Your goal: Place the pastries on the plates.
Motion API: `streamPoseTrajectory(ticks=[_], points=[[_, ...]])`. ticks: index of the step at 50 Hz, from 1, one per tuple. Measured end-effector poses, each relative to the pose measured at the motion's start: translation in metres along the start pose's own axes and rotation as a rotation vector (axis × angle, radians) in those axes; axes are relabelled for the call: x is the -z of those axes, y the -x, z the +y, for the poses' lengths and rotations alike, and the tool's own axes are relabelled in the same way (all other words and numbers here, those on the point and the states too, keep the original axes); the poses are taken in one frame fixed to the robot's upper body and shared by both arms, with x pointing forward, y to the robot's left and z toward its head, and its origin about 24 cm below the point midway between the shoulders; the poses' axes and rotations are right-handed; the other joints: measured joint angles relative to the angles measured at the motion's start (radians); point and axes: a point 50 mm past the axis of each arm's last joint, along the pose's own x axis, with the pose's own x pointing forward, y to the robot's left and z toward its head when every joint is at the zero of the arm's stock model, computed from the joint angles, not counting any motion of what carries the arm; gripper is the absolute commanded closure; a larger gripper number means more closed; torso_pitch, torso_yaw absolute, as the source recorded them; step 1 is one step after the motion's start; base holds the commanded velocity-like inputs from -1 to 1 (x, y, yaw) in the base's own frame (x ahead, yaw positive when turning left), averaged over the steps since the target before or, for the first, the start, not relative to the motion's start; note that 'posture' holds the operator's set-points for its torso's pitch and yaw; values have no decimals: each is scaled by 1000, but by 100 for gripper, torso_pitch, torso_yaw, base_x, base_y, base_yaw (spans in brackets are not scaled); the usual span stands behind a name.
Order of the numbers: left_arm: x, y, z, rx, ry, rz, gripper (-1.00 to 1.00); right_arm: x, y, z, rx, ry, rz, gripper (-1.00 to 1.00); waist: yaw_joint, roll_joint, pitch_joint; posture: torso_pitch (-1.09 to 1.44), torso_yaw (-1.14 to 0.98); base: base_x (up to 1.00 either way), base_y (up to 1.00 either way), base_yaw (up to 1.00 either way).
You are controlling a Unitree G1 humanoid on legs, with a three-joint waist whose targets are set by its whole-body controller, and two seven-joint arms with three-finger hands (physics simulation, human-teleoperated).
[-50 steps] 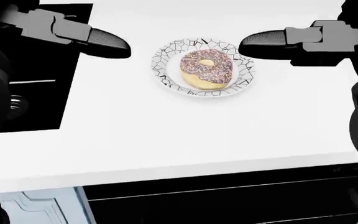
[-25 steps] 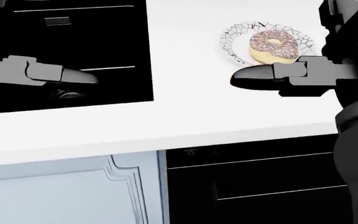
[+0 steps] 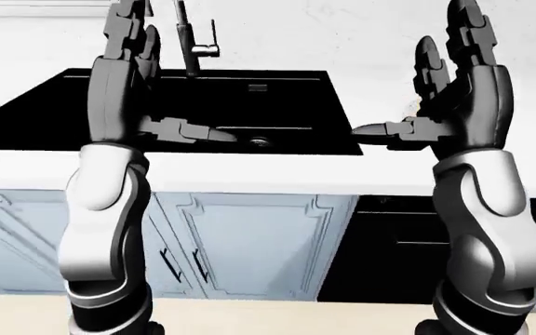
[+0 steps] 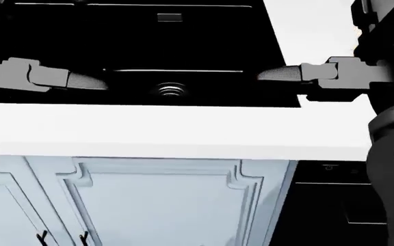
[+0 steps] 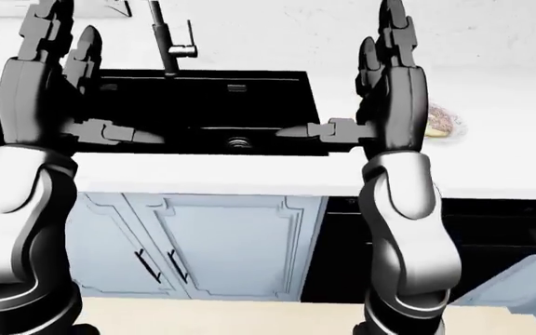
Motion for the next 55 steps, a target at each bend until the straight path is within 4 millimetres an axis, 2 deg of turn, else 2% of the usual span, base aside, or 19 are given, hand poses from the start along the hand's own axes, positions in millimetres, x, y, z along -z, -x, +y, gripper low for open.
streamPoseTrajectory(ticks=[3, 6, 8, 11, 13, 17, 21, 26, 28, 29, 31, 32, 37, 44, 46, 47, 50, 53, 55], points=[[-1, 2, 4, -26, -9, -16, -100, -3, 1, 3, -18, 2, -24, -100, 3, -41, 17, 0, 0, 0, 11, 57], [4, 1, 9, -62, -19, 3, -100, 0, 1, 10, -57, 1, -12, -100, -25, -86, 24, 0, 0, 0, 18, 0], [8, -1, 5, -49, -15, 18, -100, 2, 3, 6, -47, 3, -3, -100, -27, -93, 23, 0, 0, 0, 12, 0], [7, 0, 0, -21, -10, 18, -100, 1, 2, 1, -18, 14, -3, -100, -34, -108, 5, 0, 0, 0, 11, 0], [5, 1, -3, -4, -2, 4, -100, 0, 3, -4, 8, 22, -7, -100, -50, -84, 7, 0, 0, 0, 12, 0], [7, 0, -6, 12, 4, 11, -100, 1, 4, -8, 31, 28, 4, -100, -46, -80, -2, 0, 0, 0, 23, 0], [2, 3, -1, -6, -7, -10, -100, -4, 5, -5, 12, 21, -25, -100, -46, -60, 1, 0, 0, 0, 39, 0], [-3, 5, 0, -3, -10, -27, -100, -1, 5, -7, 23, 22, -11, -100, -52, 1, 5, 0, 0, 0, 39, 0], [-1, 4, 0, -6, -11, -19, -100, -1, 5, -6, 17, 21, -14, -100, -52, 43, -3, 0, 0, 0, 40, 0], [2, 3, 2, -13, -16, -7, -100, 0, 6, -3, 6, 13, -12, -100, -43, 28, 3, 0, 0, 0, 38, 0], [9, 4, 6, -34, -24, 27, -100, 3, 6, 2, -24, 6, 4, -100, -33, 27, 16, 0, 0, 0, 39, 0], [9, 5, 8, -40, -27, 35, -100, 4, 5, 4, -34, 6, 9, -100, -33, 25, 15, 0, 0, 0, 39, 0], [-2, 2, 7, -29, -32, -9, -100, 0, 3, -2, -9, 12, -10, -100, -43, -25, 10, 0, 0, 0, 39, 0], [4, 0, 0, -14, -32, -1, -100, -4, 3, 2, -27, 6, -34, -100, -50, -76, 8, 0, 0, 0, 40, 0], [1, 5, -2, -5, -27, -6, -100, -1, 3, -2, -11, 12, -25, -100, -62, -66, 15, 0, 0, 0, 48, 0], [2, 7, -3, 5, -27, 2, -100, 2, 4, -4, 2, 12, -8, -100, -62, -71, 15, 0, 0, 0, 52, 0], [3, 5, -1, 7, -29, 16, -100, 6, 4, -7, 20, 18, 22, -100, -56, -87, -6, 0, 0, 0, 54, 0], [-2, 2, 3, -16, -37, -13, -100, -1, 5, -5, 10, 15, -20, -100, -51, -62, -3, 0, 0, 0, 65, 0], [-4, 2, 3, -18, -39, -29, -100, -4, 6, -5, 8, 13, -37, -100, -55, -35, 3, 0, 0, 0, 65, 0]])
